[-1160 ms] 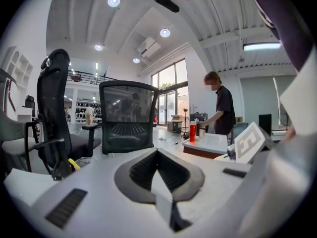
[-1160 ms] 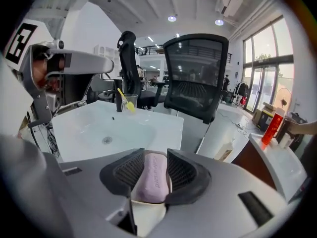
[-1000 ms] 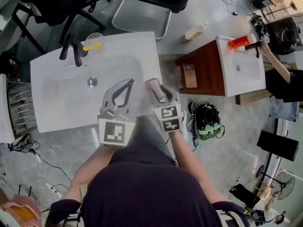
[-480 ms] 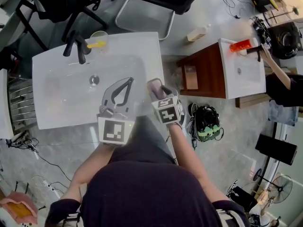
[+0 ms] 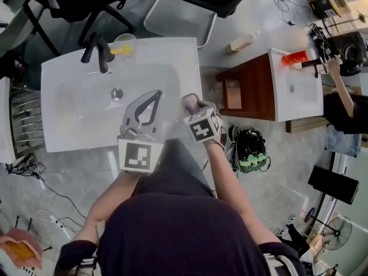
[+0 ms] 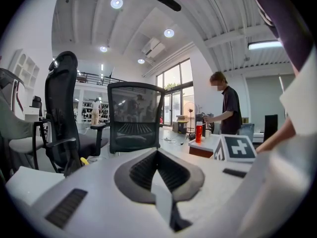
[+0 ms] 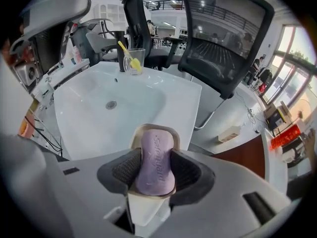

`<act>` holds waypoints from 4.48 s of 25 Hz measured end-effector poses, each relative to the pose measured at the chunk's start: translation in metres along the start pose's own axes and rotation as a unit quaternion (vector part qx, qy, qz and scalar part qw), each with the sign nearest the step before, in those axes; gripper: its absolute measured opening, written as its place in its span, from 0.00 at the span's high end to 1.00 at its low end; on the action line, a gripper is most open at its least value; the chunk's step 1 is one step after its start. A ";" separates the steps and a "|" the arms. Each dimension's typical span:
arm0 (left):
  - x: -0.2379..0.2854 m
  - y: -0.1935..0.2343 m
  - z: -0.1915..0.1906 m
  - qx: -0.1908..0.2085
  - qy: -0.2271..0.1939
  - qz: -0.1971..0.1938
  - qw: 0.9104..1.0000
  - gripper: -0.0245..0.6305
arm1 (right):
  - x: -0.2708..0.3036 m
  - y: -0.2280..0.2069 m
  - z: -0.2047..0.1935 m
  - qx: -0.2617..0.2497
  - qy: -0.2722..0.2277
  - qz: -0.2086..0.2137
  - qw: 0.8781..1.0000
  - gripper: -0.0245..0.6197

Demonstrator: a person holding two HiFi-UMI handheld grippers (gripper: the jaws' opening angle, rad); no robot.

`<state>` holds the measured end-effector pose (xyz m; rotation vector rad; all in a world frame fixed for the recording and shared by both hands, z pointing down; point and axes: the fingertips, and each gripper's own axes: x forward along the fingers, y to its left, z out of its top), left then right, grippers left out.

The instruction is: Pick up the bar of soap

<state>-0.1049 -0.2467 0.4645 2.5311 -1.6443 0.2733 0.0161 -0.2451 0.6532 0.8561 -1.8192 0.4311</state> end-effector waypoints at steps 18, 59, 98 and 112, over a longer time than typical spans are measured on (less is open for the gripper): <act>-0.007 -0.006 0.001 0.007 0.002 0.001 1.000 0.96 | -0.017 0.002 0.011 -0.054 -0.072 -0.042 0.995 0.66; -0.047 -0.022 0.162 0.054 -0.169 0.015 0.984 0.96 | -0.350 -0.056 0.116 0.109 -0.567 -0.196 0.793 0.66; -0.071 -0.016 0.166 0.049 -0.173 0.040 0.983 0.96 | -0.374 -0.050 0.111 0.116 -0.595 -0.212 0.767 0.66; -0.059 -0.013 0.159 0.056 -0.170 0.026 0.984 0.96 | -0.357 -0.050 0.112 0.119 -0.577 -0.215 0.779 0.66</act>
